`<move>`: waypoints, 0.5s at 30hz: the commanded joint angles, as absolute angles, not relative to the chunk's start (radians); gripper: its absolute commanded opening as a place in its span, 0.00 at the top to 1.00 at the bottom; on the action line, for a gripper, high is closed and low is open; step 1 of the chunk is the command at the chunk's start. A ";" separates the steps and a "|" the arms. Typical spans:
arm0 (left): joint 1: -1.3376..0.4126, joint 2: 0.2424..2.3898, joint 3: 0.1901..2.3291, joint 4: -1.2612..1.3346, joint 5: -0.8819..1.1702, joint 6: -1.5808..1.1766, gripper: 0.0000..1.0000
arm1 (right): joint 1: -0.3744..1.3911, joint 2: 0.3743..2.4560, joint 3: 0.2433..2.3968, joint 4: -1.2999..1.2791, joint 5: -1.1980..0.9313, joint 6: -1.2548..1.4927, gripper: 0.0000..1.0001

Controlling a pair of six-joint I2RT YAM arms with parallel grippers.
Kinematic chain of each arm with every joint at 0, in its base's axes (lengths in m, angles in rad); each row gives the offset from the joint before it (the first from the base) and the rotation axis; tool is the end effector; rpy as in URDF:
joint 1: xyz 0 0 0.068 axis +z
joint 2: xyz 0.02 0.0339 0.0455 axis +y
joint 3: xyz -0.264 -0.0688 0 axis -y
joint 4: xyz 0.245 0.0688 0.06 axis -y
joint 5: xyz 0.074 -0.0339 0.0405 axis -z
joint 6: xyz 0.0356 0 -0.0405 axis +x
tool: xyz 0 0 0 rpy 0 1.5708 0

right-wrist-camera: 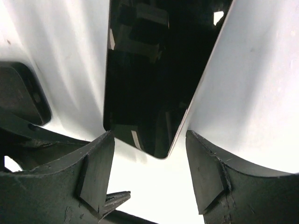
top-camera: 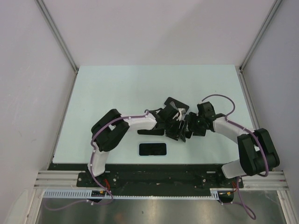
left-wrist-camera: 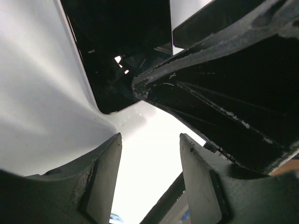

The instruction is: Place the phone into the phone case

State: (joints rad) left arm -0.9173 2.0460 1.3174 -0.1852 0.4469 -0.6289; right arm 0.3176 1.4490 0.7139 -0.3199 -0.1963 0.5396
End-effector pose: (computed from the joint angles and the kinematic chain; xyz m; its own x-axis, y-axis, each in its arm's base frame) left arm 0.2482 -0.3494 0.1459 -0.9049 0.3092 -0.2926 0.4256 0.6437 -0.6360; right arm 0.2483 0.0889 0.1610 -0.9133 0.2302 -0.3360 0.0834 0.9132 0.3990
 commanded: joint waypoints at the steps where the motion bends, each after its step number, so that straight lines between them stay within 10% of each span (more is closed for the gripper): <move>1: -1.038 1.996 1.324 -0.094 0.443 -0.643 0.40 | 0.400 1.424 0.692 -0.348 -0.267 0.592 0.32; 15: -0.959 1.898 1.266 -0.083 0.371 -0.577 0.33 | 0.293 1.310 0.667 -0.373 -0.270 0.568 0.31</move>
